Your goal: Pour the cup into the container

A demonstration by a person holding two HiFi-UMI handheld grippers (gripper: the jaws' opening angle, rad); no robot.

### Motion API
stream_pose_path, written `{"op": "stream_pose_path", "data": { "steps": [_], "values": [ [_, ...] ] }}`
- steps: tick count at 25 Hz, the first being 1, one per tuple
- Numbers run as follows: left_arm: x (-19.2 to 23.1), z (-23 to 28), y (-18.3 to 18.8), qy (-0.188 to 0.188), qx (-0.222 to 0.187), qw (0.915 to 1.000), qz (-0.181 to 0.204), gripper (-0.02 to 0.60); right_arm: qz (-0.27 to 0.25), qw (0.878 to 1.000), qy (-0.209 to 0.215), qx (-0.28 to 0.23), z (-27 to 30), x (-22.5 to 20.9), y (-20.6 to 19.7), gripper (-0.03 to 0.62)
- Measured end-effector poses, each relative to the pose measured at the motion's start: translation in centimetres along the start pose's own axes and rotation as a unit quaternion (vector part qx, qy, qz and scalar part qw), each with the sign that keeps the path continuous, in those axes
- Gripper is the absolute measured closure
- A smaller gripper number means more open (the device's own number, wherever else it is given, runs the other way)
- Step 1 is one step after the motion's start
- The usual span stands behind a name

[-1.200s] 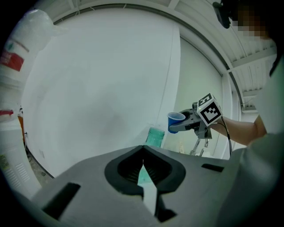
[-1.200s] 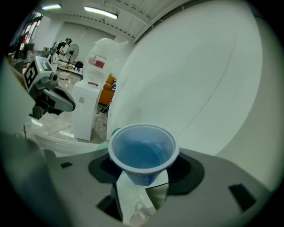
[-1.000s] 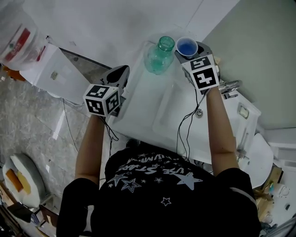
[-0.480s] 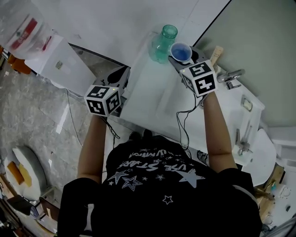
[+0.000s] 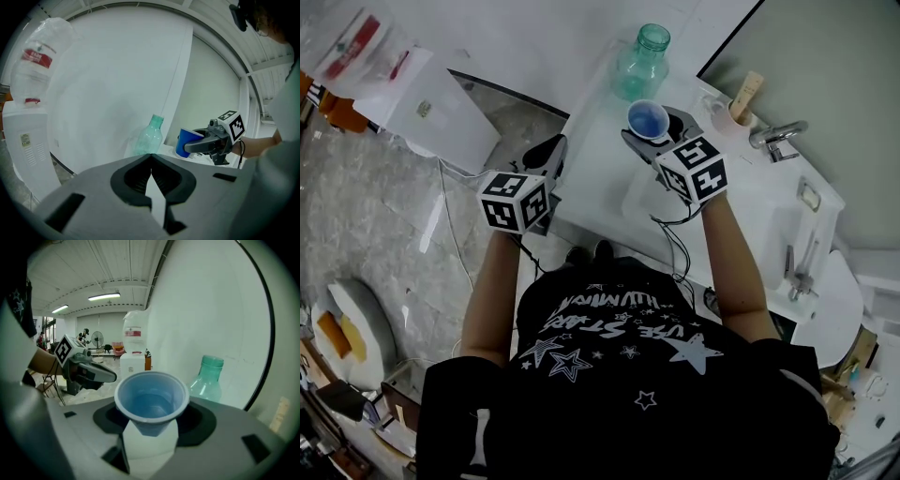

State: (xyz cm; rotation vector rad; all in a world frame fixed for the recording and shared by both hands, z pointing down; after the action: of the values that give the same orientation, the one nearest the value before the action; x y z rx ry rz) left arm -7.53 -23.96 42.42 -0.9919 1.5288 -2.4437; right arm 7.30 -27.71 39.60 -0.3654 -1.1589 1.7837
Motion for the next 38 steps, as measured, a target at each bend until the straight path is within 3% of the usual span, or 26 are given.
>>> {"op": "stream_pose_path", "data": {
  "steps": [18, 38],
  "values": [
    [0.7, -2.6, -7.5, 0.027, 0.052, 0.9973, -0.044, 0.571, 0.027, 0.999, 0.044, 0.005, 2.8, 8.0, -7.0, 0.318],
    [1.9, -4.2, -10.5, 0.055, 0.069, 0.9938, -0.068, 0.571, 0.014, 0.997, 0.077, 0.027, 5.5, 12.0, -10.6, 0.312]
  ]
}}
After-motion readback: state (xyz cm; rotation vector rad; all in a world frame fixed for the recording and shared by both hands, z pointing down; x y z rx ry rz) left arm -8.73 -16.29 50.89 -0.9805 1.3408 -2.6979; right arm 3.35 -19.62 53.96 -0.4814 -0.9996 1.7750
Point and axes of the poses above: the fingertips, and each gripper's own axes: z forward along the fingers, x to its left, y out of its top, the point moved 2 cm from there along -z, backward along the fingers, and after that the axes turned 10 degrees about -z, right-handed, at the moved point
